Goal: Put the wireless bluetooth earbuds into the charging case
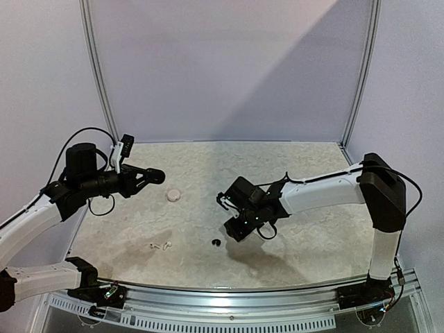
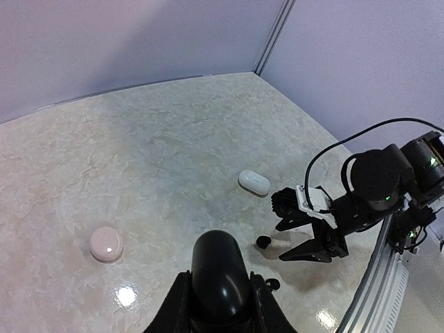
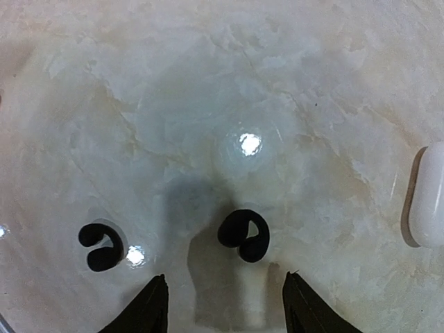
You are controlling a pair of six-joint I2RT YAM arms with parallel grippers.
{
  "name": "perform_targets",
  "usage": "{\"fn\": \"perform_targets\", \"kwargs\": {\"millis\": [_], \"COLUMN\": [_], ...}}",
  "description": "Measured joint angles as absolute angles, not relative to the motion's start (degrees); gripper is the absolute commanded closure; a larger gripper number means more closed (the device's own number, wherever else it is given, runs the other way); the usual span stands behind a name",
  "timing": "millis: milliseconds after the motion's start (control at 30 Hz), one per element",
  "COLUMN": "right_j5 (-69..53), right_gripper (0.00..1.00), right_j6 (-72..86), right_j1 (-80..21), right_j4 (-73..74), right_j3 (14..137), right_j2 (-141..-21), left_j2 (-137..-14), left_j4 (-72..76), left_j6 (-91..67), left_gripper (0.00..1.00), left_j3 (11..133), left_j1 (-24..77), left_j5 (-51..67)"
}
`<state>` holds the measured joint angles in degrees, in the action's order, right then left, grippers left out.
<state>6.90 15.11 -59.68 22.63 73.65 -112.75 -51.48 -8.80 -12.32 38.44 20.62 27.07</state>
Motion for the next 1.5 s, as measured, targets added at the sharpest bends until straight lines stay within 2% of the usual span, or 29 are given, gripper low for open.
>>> {"fn": "perform_targets", "kwargs": {"millis": [100,200,333,400,500,667,800,1000,1167,1233,1267,1300,1333,1367,1500], "right_j5": [5.9,2.7,-2.3,-5.7,-11.3,-17.3,-20.2,-22.2,-23.7,-24.0,-24.2,-24.2,-24.2,-24.2,-22.8], "right_gripper": [0.35,0.24,0.16,0.16,0.24,0.28,0.39,0.74,0.97,1.00,1.00,1.00,1.00,1.00,1.00], "right_j6": [13.0,10.4,5.8,3.7,0.8,-3.7,-5.5,-6.3,-6.1,-6.5,-6.5,-6.5,-6.5,-6.4,-7.4], "right_j1": [-59.5,-58.8,-58.1,-58.0,-58.3,-60.4,-61.5,-61.7,-61.7,-61.7,-61.7,-61.7,-61.7,-61.7,-61.6], "right_j4": [25.4,26.7,27.0,25.7,22.6,20.9,20.5,20.5,21.6,21.8,21.9,21.9,22.0,22.0,22.9], "right_j3": [76.0,78.3,86.6,92.0,97.4,101.6,102.3,104.9,106.2,106.3,106.3,106.3,106.3,106.3,106.0], "right_j2": [-110.5,-106.6,-100.7,-98.9,-97.8,-99.0,-101.0,-103.7,-104.0,-104.0,-104.0,-104.0,-104.0,-104.0,-103.9], "left_j2": [-51.5,-51.4,-50.8,-50.7,-51.1,-53.1,-54.7,-55.7,-55.8,-55.8,-55.8,-55.9,-55.9,-55.9,-55.9], "left_j4": [-8.1,-6.4,-3.6,-3.1,-2.6,1.0,2.4,5.8,6.9,7.0,7.0,7.0,7.0,7.0,3.4], "left_j6": [-12.2,-11.9,-7.4,-4.1,-0.9,-0.7,-2.2,-5.0,-5.7,-5.9,-6.0,-6.2,-6.3,-6.4,-6.3], "left_gripper": [1.00,1.00,1.00,1.00,1.00,1.00,1.00,1.00,1.00,1.00,0.85,0.50,0.09,0.02,0.01], "left_j3": [38.4,38.4,38.9,40.6,44.6,49.1,49.4,49.4,49.4,49.4,49.4,49.4,49.4,49.4,49.4], "left_j1": [20.6,20.6,20.8,20.8,20.9,21.4,23.0,24.1,24.4,24.4,24.4,24.4,24.4,24.5,24.6], "left_j5": [28.8,32.2,39.7,43.8,49.6,56.7,58.5,59.3,59.4,59.5,59.5,59.5,59.4,59.1,57.4]}}
